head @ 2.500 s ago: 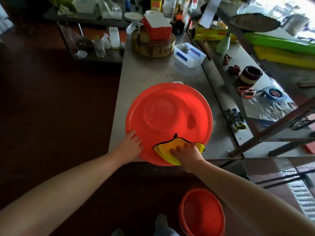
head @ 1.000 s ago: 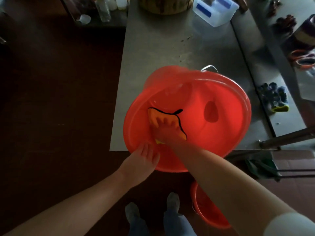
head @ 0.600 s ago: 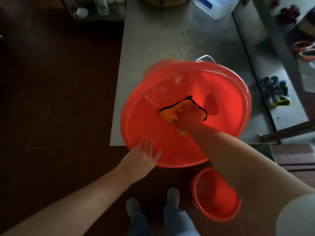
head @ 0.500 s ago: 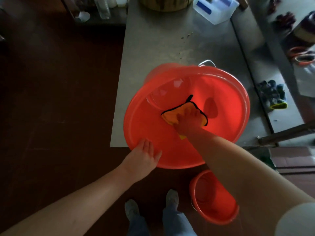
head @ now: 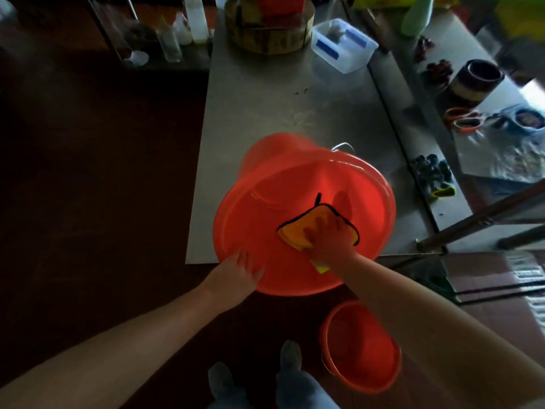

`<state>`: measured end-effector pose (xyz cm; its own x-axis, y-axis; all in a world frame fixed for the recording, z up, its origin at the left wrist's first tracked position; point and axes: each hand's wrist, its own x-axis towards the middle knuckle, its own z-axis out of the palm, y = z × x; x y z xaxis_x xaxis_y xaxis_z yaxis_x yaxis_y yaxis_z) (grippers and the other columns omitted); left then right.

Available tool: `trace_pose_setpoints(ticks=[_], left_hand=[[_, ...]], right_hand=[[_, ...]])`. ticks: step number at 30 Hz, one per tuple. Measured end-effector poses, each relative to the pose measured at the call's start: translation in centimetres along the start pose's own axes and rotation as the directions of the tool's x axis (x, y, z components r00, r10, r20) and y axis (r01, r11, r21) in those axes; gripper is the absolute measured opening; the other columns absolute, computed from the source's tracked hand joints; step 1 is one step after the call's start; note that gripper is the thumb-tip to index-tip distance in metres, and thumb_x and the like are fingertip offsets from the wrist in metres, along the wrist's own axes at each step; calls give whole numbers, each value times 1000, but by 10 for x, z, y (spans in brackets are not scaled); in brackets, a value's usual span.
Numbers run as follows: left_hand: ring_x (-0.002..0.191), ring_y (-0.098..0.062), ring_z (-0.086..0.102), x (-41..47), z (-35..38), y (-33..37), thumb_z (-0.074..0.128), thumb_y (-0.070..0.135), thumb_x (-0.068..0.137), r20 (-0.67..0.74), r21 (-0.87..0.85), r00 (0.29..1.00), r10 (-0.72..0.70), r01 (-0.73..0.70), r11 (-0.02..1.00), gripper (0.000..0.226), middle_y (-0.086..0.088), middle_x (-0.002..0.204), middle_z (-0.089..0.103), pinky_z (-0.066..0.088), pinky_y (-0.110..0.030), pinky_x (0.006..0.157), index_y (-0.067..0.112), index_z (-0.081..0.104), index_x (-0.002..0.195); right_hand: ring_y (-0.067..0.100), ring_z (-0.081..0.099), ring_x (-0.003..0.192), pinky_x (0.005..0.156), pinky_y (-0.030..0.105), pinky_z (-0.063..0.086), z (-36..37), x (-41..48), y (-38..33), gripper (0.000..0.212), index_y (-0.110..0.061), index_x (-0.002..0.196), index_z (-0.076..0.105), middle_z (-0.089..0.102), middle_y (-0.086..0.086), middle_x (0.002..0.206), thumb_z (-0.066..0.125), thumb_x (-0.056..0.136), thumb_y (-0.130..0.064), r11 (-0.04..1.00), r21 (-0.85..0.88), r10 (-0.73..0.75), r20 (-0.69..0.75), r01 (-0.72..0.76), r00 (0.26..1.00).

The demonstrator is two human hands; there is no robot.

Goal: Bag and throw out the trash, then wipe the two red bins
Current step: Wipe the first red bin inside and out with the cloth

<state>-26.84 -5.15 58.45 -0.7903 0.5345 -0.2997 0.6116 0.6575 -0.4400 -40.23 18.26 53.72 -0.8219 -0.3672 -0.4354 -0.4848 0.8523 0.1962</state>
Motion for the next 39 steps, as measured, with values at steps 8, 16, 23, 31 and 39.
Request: trace_pose_setpoints(ticks=[8,16,23,31,39], left_hand=[[124,-48,54,10,8,12,41,25,104,-40,13,999,-8,8,1000,46,-36,131,56,35,-58,109,2,43,144],[132,-52,45,2,7,6,35,26,106,12,-26,1000,6,-6,1000,50,-38,140,47,29,-59,113,5,34,152],[102,-39,64,9,-10,9,43,18,99,19,38,998,56,-57,998,34,-25,110,67,45,-51,98,1,55,126],[95,-36,64,9,-16,0,48,12,92,53,66,996,78,-81,995,28,-21,103,68,49,-48,91,0,60,114],[97,-39,65,8,-11,-4,50,30,99,15,13,997,81,-81,997,35,-24,106,68,48,-50,93,0,61,113]], right_hand=[[46,11,151,120,57,6,14,-3,-41,63,-41,156,26,16,9,168,36,98,-63,975,182,112,93,-128,989],[35,21,150,118,49,21,23,-17,-54,62,-48,155,23,23,-4,165,28,97,-69,960,279,-45,37,33,998],[40,-2,155,122,54,-2,16,-33,-4,58,-47,155,26,7,3,170,32,99,-63,988,73,130,104,-138,986],[42,0,154,122,56,5,16,-77,-57,65,-47,158,10,3,2,170,21,98,-71,941,317,64,172,-116,983],[43,1,153,121,59,4,5,-50,-49,65,-47,156,17,9,1,168,23,96,-71,960,265,41,188,-91,981]])
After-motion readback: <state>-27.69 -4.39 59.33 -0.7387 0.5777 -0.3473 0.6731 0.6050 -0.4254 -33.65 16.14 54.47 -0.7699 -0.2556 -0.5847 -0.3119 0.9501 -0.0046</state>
